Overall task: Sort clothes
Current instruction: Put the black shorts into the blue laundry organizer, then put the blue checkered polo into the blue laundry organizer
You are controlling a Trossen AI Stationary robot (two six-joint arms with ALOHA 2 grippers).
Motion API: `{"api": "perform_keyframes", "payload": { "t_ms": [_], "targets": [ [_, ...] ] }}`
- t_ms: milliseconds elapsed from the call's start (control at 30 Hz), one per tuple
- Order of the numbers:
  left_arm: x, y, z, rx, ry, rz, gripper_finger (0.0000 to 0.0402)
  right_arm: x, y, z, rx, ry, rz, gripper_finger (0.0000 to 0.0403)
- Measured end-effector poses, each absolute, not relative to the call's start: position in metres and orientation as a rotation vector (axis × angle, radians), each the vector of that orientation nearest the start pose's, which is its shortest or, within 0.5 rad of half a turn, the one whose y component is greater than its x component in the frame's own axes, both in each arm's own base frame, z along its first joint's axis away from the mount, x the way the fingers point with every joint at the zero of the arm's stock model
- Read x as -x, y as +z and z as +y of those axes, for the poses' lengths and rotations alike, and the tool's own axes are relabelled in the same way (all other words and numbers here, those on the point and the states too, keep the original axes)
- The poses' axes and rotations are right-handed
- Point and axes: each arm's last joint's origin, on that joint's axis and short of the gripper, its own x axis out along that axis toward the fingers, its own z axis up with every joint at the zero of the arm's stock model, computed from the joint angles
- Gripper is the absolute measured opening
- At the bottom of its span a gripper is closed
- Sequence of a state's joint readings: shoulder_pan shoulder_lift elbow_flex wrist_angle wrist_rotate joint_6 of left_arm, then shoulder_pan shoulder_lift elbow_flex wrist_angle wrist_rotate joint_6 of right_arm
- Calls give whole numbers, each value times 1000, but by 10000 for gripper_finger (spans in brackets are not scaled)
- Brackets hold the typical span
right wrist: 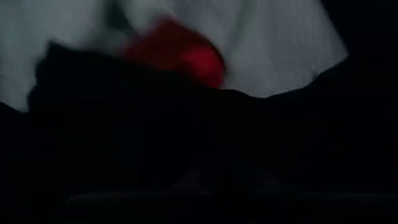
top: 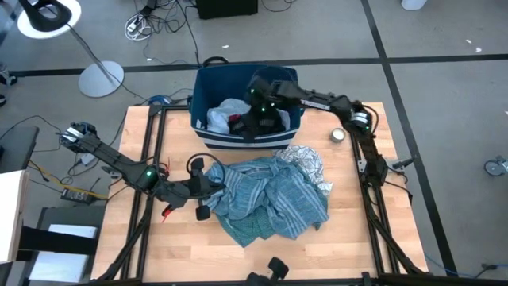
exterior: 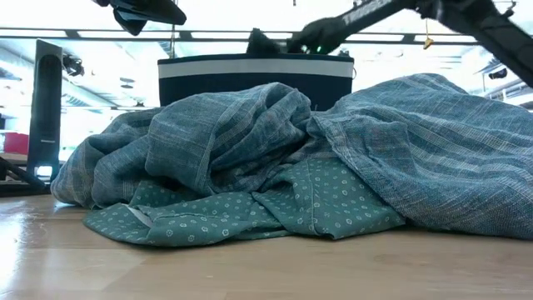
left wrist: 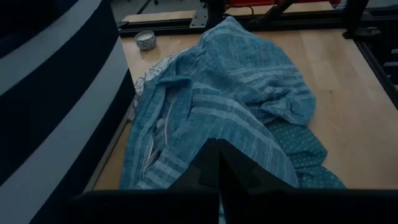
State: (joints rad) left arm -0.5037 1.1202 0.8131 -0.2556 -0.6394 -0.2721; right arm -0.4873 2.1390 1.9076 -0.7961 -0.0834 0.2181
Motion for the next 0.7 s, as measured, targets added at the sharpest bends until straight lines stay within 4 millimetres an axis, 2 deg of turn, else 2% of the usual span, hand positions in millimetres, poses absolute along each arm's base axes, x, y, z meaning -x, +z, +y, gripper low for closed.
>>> {"api": "perform_keyframes", "payload": {
  "t_ms": [133, 200, 300, 367, 533, 700],
  "targets": [
    [-213, 275, -98, -30, 197, 453, 0, -413, 219, -218, -424, -591, 1065, 6],
    [-213, 275, -98, -21, 200, 452, 0, -411, 219, -219, -393, -614, 1087, 5],
    [-213, 275, -97, -22, 200, 454, 0, -408, 228, -218, -338, -637, 1083, 2],
    [-213, 275, -97, -21, 200, 454, 0, -404, 245, -216, -301, -659, 1052, 4],
    [-213, 275, -97, -22, 200, 454, 0, -383, 304, -206, -230, -667, 920, 4],
    [-213, 275, -98, -21, 196, 456, 0, -349, 373, -181, -148, -634, 768, 3]
  ]
}}
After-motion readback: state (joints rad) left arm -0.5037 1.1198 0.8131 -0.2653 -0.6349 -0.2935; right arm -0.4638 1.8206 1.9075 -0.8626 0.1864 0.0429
